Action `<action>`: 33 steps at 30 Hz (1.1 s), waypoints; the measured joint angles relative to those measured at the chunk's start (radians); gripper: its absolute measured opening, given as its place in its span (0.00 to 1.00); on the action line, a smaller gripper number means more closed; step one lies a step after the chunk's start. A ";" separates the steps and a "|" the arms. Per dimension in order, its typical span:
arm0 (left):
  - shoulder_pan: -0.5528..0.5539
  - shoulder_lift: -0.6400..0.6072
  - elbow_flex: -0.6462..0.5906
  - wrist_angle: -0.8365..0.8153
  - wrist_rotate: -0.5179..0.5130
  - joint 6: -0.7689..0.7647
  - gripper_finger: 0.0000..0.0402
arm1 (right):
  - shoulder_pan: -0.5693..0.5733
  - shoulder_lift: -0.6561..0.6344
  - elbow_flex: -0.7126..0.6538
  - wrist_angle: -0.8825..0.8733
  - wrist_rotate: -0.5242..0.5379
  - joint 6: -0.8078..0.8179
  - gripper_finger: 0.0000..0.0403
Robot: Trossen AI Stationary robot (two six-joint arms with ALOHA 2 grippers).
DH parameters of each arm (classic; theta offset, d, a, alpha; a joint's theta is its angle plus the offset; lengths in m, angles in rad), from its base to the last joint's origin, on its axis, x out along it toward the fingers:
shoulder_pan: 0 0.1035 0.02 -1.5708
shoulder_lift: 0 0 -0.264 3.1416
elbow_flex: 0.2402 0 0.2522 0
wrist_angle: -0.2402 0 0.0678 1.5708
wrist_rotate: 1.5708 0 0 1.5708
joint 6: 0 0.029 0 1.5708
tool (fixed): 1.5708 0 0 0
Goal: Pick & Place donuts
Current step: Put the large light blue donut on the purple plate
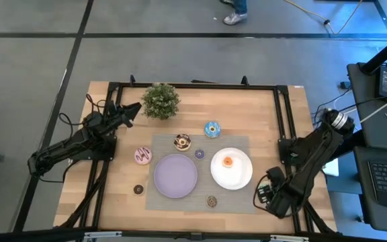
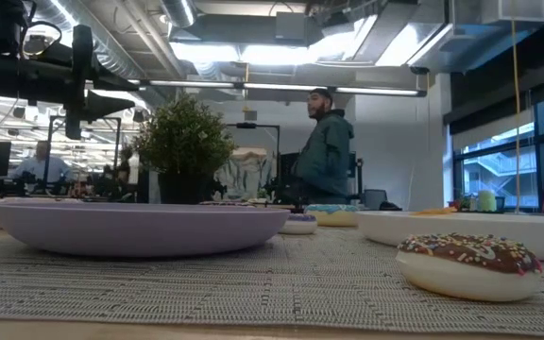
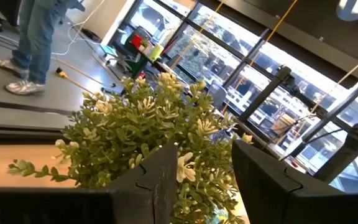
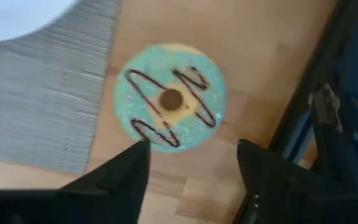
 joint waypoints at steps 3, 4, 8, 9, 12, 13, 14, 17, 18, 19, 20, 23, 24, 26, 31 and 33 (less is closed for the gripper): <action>0.000 0.000 0.000 0.000 0.000 -0.023 0.37 | -0.001 0.013 0.000 0.021 0.000 -0.014 0.66; 0.000 0.000 0.000 0.000 0.000 -0.024 0.37 | -0.001 0.016 0.000 0.020 0.001 -0.025 0.67; 0.000 0.000 0.000 0.000 0.000 -0.034 0.37 | 0.001 0.001 -0.005 -0.024 -0.016 -0.029 0.66; 0.000 0.000 0.000 0.000 0.000 -0.044 0.36 | 0.004 -0.012 -0.017 -0.026 -0.036 -0.027 0.66; 0.000 0.000 0.000 0.000 0.000 -0.050 0.36 | 0.020 -0.067 -0.084 0.003 -0.048 -0.008 0.64; 0.000 0.000 0.000 0.000 0.000 -0.051 0.36 | 0.024 -0.090 -0.114 0.035 -0.046 -0.002 0.63; 0.000 0.000 0.000 0.000 0.000 -0.051 0.36 | 0.026 -0.111 -0.140 0.070 -0.044 0.000 0.62; 0.000 0.000 0.000 0.000 0.004 -0.052 0.36 | 0.025 -0.157 -0.202 0.157 -0.038 0.002 0.59; 0.000 0.000 0.000 0.000 0.009 -0.052 0.36 | 0.025 -0.163 -0.214 0.181 -0.032 0.002 0.59; 0.000 0.000 0.000 0.000 0.010 -0.052 0.36 | 0.025 -0.166 -0.223 0.204 -0.022 0.001 0.58; 0.000 0.000 0.000 0.000 0.011 -0.052 0.36 | 0.025 -0.166 -0.232 0.227 -0.012 0.000 0.57; 0.000 0.000 0.000 0.000 0.011 -0.052 0.36 | 0.025 -0.152 -0.253 0.247 -0.007 0.000 0.55; 0.000 0.000 0.000 0.000 0.011 -0.051 0.36 | 0.025 -0.148 -0.259 0.249 -0.006 0.001 0.54; 0.000 0.000 0.000 0.000 0.011 -0.052 0.36 | 0.025 -0.145 -0.269 0.254 -0.006 0.001 0.53; 0.000 0.000 0.000 0.000 0.012 -0.052 0.36 | 0.025 -0.144 -0.321 0.356 -0.006 0.001 0.51; 0.000 0.000 0.000 0.000 0.011 -0.052 0.36 | 0.025 -0.143 -0.347 0.408 -0.006 0.002 0.51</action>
